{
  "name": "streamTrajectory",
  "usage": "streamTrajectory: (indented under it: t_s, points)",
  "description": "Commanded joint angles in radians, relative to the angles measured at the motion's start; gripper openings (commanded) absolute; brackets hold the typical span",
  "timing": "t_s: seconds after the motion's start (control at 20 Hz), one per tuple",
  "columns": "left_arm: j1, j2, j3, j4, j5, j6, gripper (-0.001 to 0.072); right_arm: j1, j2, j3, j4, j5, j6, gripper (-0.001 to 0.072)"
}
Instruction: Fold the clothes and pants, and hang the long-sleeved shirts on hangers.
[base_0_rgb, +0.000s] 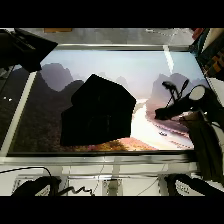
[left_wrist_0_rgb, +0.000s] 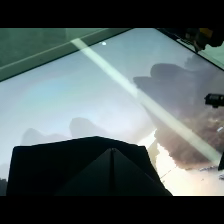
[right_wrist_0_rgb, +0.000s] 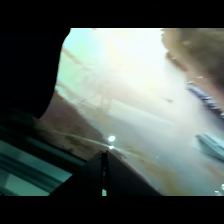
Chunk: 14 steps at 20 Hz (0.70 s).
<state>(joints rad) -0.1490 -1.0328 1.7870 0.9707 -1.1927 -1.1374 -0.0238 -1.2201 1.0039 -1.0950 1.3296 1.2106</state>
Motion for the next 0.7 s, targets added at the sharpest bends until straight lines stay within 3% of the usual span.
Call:
streamTrajectory:
  t_s: [0.0, 0.05, 0.25, 0.45, 0.65]
  points:
    - [0.000, -0.010, 0.000, 0.052, -0.005, 0.000, 0.0009, -0.004, -0.003, -0.263, 0.327, -0.151, -0.078, 0.0376]
    - [0.000, -0.018, -0.001, 0.124, -0.006, -0.003, 0.0008, -0.004, -0.004, -0.300, 0.344, -0.201, -0.078, 0.0440]
    - [0.034, -0.086, -0.002, 0.444, -0.136, -0.067, 0.0008, 0.062, -0.083, -0.330, 0.381, -0.255, -0.079, 0.0443]
    - [0.163, -0.187, -0.005, 0.433, -0.312, -0.067, 0.0007, 0.191, -0.186, -0.325, 0.418, -0.382, -0.079, 0.0442]
    - [0.345, -0.184, -0.166, 0.293, -0.369, -0.059, 0.0007, 0.256, -0.235, -0.285, 0.430, -0.443, -0.078, 0.0441]
